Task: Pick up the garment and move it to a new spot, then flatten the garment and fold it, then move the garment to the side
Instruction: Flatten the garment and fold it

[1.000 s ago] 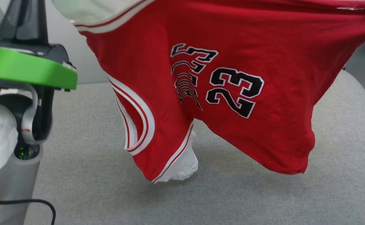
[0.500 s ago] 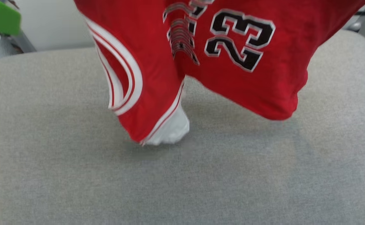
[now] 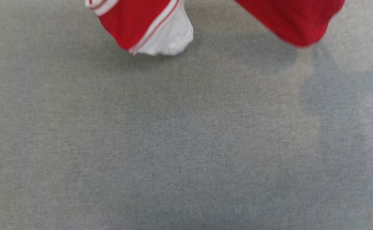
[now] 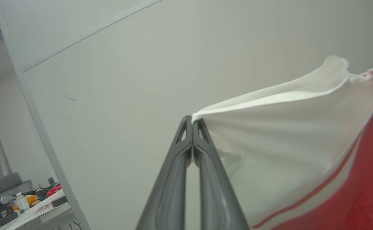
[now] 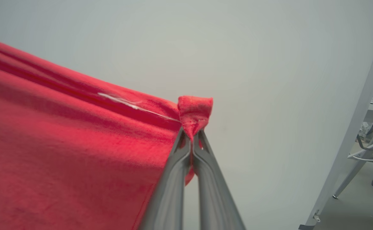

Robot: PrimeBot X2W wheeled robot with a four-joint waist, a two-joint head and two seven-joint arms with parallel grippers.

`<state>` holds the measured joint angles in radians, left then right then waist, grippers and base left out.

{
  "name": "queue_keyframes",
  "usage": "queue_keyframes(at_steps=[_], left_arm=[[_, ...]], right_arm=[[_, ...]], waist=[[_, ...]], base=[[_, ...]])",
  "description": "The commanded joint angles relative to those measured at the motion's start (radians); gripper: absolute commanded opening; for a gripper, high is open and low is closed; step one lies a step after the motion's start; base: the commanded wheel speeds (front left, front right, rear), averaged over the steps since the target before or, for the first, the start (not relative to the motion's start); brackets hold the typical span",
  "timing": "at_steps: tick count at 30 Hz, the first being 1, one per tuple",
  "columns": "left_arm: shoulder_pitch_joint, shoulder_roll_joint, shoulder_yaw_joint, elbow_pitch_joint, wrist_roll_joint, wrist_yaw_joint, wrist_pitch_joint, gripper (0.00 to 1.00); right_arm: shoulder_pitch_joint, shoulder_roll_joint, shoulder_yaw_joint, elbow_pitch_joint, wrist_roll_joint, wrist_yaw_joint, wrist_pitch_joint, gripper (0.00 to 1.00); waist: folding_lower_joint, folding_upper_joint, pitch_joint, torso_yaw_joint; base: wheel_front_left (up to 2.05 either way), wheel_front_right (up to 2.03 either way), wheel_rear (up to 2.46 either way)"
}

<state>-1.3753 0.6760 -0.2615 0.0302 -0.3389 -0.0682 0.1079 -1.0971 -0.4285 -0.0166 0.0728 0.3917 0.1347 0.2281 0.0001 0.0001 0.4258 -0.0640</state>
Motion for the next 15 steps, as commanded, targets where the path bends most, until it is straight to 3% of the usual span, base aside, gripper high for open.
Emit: queue_keyframes(at_steps=[1, 7, 15], left_arm=[[-0.074, 0.014, 0.001, 0.049, 0.027, -0.005, -0.018, 0.0], [-0.318, -0.003, -0.066, 0.262, 0.112, -0.034, -0.108, 0.0], [-0.61, -0.044, -0.129, 0.537, 0.218, -0.04, -0.312, 0.0]], right_arm=[[-0.049, -0.001, 0.004, 0.039, -0.02, -0.004, -0.016, 0.0], [-0.249, 0.037, 0.054, 0.207, -0.071, -0.004, -0.102, 0.0], [-0.478, 0.119, 0.019, 0.429, -0.164, -0.004, -0.252, 0.0]], waist=[[-0.0001, -0.0001, 0.136, 0.008], [-0.0001, -0.0001, 0.221, -0.004], [-0.0001, -0.0001, 0.297, -0.009]], base=[[0.0, 0.0, 0.0], [0.0, 0.0, 0.0], [0.0, 0.0, 0.0]])
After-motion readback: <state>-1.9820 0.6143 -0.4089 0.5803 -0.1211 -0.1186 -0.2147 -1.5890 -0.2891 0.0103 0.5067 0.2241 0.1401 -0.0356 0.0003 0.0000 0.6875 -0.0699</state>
